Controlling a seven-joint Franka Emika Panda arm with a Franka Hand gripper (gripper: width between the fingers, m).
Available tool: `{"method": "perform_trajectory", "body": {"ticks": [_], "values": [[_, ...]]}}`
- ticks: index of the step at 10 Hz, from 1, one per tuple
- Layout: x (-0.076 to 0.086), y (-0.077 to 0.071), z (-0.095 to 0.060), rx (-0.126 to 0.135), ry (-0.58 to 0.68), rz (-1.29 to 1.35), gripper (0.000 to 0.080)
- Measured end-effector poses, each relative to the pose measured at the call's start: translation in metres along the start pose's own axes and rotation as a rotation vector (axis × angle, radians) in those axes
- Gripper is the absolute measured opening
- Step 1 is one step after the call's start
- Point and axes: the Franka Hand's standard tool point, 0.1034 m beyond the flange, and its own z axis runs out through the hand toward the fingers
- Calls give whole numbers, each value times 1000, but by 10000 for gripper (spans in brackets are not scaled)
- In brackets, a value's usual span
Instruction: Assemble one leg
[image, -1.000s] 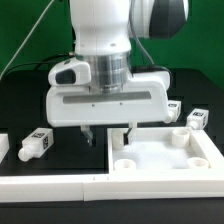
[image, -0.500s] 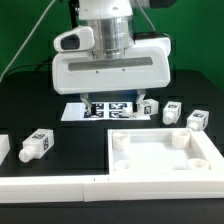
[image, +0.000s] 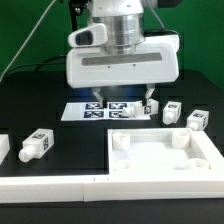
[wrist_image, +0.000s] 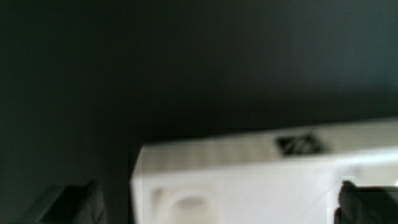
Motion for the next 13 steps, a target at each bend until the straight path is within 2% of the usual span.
{"method": "perform_trajectory", "body": {"ticks": [1,6,7,8,9,13], "values": [[-5,-7,-9,2,11,-55,649],[-9,-5,-7,-4,13,-342,649],[-17,-16,-3,-24,46,-461,649],[-33,-25,3,-26,42,-578,649],[-41,-32,4,-29,44,-640,649],[-42,-29,5,-43,35,-886,649]]}}
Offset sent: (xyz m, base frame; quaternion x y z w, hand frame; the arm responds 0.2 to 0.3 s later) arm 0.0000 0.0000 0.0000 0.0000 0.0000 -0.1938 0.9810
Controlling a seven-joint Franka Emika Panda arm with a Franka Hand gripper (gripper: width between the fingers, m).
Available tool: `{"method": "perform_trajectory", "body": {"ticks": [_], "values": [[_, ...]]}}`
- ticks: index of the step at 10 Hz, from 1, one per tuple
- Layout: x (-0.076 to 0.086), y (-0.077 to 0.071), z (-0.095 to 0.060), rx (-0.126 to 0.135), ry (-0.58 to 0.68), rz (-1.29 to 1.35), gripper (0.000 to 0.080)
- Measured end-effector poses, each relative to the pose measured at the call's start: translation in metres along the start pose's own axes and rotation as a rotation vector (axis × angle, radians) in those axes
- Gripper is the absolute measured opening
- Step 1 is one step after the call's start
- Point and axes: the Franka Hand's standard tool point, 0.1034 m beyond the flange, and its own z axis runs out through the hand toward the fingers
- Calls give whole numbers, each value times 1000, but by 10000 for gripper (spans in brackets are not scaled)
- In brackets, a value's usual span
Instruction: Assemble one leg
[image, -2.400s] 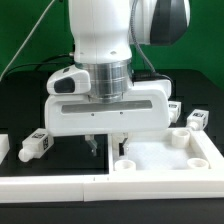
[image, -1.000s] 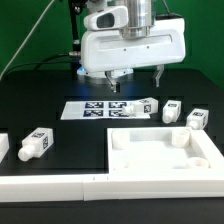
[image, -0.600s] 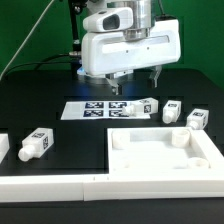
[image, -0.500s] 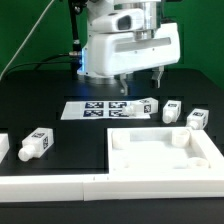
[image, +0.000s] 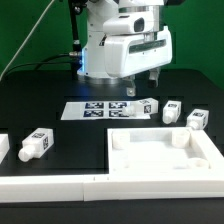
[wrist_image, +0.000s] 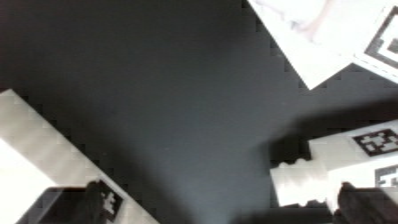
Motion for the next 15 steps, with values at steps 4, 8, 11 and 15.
{"method": "perform_trajectory", "body": {"ticks": [4,8,11,15], "values": [[9,-42,11,7,-31,-485,649],[4,-39,12,7,-40,-664,649],[-12,-60,33,51,-55,-644,649],[-21,-71,46,85,-72,-629,649]]}}
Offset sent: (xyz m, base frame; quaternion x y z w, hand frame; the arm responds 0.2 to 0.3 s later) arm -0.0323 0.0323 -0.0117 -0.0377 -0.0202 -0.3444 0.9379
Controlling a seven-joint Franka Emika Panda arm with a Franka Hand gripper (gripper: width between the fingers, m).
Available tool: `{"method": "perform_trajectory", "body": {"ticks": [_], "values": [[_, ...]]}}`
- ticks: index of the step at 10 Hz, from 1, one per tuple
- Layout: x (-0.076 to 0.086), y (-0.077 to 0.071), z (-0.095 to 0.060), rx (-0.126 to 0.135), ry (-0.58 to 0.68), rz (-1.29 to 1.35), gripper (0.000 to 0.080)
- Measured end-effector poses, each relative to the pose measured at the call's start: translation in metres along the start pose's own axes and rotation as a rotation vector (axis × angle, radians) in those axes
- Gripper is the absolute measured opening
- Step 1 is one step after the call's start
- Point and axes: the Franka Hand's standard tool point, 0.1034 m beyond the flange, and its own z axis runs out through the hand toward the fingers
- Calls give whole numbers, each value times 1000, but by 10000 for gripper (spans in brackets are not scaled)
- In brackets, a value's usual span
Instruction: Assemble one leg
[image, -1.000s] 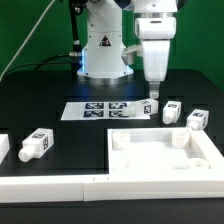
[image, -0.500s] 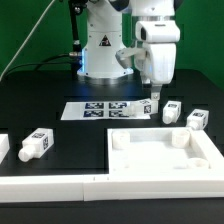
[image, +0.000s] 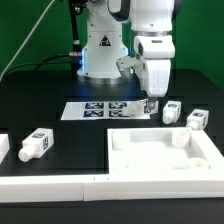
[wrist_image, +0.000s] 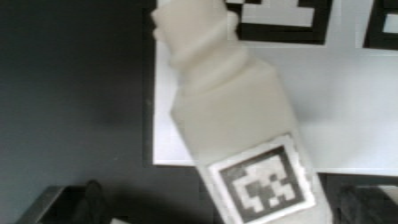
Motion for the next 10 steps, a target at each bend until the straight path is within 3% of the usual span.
{"method": "perform_trajectory", "body": {"ticks": [4,7,9,10], "values": [[-5,-7,12,29,-4,13,649],[-5,-6,13,30,-5,13,626],[-5,-6,13,30,-5,13,278],[-5,-6,13,30,-5,13,278]]}}
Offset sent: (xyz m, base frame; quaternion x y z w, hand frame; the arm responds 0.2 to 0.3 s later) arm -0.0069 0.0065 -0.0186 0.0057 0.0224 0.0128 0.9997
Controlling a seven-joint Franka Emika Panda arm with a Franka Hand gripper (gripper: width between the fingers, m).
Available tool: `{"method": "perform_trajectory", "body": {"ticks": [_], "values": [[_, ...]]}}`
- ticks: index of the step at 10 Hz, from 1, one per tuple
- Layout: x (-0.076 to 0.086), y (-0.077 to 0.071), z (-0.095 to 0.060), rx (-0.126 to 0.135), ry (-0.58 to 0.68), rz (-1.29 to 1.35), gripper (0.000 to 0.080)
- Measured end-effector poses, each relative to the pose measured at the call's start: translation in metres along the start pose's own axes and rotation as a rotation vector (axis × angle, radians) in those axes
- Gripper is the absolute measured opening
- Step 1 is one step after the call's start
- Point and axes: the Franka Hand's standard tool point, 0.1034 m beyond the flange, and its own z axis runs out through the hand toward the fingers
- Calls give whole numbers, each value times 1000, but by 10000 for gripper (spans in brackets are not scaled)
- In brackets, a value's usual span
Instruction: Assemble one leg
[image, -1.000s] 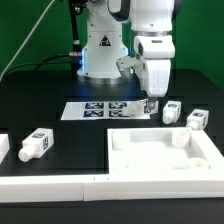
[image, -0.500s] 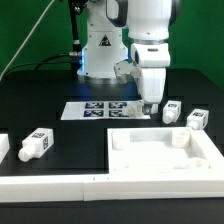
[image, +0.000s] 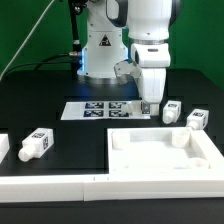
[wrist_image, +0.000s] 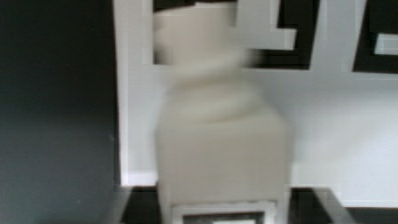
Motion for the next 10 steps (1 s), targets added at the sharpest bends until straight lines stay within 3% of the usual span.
{"method": "perform_trajectory", "body": {"ticks": [2,5,6,7,10], "values": [[-2,1,-1,-4,0,5,282],[-30,15,-16,-51,8,151,282],[-33,16,-16,-44,8,240,282],[-27,18,-15,-22,-5,272,284],[-29,18,-15,-25,-4,279,284]]}}
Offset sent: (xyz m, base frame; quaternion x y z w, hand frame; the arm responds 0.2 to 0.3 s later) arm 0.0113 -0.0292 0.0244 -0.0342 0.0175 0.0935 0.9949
